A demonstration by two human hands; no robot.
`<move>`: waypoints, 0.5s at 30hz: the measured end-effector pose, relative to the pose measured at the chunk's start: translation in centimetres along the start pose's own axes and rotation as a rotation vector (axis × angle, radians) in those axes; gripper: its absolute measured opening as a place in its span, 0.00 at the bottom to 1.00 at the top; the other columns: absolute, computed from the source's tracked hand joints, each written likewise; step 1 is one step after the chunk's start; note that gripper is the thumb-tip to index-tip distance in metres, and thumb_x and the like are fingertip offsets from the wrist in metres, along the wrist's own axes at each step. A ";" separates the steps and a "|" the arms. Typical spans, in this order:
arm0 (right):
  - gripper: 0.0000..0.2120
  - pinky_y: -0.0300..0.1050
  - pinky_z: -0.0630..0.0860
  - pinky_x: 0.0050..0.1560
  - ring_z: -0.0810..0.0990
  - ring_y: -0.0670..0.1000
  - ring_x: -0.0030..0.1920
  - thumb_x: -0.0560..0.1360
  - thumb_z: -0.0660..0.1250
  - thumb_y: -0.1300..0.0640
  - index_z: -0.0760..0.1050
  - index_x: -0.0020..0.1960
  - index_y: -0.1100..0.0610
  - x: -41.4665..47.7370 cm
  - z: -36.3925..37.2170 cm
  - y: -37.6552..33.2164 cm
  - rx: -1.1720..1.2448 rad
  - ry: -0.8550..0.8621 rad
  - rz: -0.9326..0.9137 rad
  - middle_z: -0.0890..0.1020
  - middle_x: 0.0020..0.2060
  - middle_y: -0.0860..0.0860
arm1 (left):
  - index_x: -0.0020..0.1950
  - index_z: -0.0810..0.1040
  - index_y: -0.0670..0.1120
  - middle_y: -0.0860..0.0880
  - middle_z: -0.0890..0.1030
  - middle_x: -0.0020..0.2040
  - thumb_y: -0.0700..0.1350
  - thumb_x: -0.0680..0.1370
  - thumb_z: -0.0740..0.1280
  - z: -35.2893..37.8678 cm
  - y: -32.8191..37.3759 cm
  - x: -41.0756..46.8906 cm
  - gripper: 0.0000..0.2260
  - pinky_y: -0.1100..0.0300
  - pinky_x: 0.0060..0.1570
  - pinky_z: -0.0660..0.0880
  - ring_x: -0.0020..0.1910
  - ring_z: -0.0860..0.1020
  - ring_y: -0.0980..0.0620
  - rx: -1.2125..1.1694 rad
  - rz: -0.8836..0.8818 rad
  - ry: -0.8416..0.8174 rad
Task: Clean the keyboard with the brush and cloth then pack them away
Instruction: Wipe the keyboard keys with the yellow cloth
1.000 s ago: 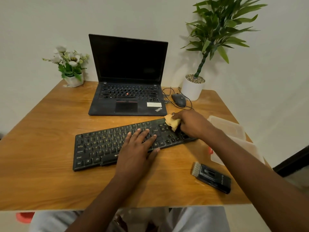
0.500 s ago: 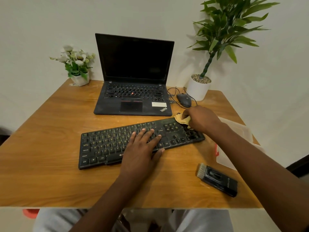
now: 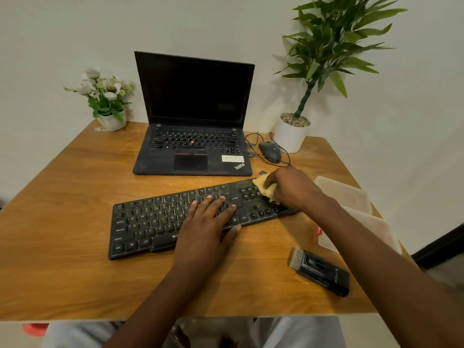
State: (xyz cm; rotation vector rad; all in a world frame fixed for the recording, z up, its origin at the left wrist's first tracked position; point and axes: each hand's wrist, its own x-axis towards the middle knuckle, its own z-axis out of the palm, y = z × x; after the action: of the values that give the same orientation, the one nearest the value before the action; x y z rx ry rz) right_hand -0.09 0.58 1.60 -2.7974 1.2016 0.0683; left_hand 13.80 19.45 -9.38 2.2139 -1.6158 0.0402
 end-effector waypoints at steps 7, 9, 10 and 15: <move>0.18 0.48 0.79 0.56 0.82 0.56 0.58 0.78 0.66 0.63 0.86 0.64 0.53 -3.3 -0.1 0.0 0.048 -0.070 0.014 0.84 0.63 0.56 | 0.80 0.62 0.62 0.54 0.61 0.83 0.68 0.83 0.50 0.1 0.0 0.0 0.27 0.47 0.82 0.49 0.83 0.54 0.52 0.003 0.001 0.005; 0.15 0.47 0.79 0.50 0.83 0.54 0.50 0.78 0.66 0.63 0.88 0.58 0.55 -3.3 -0.5 0.5 0.076 -0.091 0.037 0.87 0.57 0.55 | 0.81 0.61 0.62 0.54 0.61 0.83 0.68 0.83 0.50 0.0 0.0 0.0 0.27 0.48 0.82 0.47 0.83 0.54 0.52 0.005 0.001 0.002; 0.14 0.46 0.78 0.47 0.83 0.53 0.48 0.78 0.65 0.63 0.88 0.56 0.56 -3.1 -0.7 0.7 0.092 -0.081 0.055 0.87 0.56 0.55 | 0.81 0.61 0.62 0.54 0.61 0.83 0.68 0.83 0.51 0.0 -0.1 0.0 0.27 0.48 0.82 0.47 0.83 0.54 0.52 0.003 0.002 0.003; 0.22 0.50 0.80 0.58 0.83 0.59 0.59 0.76 0.67 0.64 0.83 0.68 0.51 -1.5 -0.8 1.1 0.079 0.087 0.140 0.83 0.65 0.58 | 0.80 0.62 0.62 0.54 0.62 0.82 0.68 0.83 0.51 0.1 0.0 -0.1 0.27 0.48 0.81 0.47 0.83 0.55 0.52 -0.001 0.000 0.004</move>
State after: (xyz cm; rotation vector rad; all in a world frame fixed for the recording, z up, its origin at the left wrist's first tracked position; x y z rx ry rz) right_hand -1.96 0.79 2.45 -2.6709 1.3871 -0.0894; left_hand 13.74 19.51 -9.45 2.2114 -1.6139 0.0446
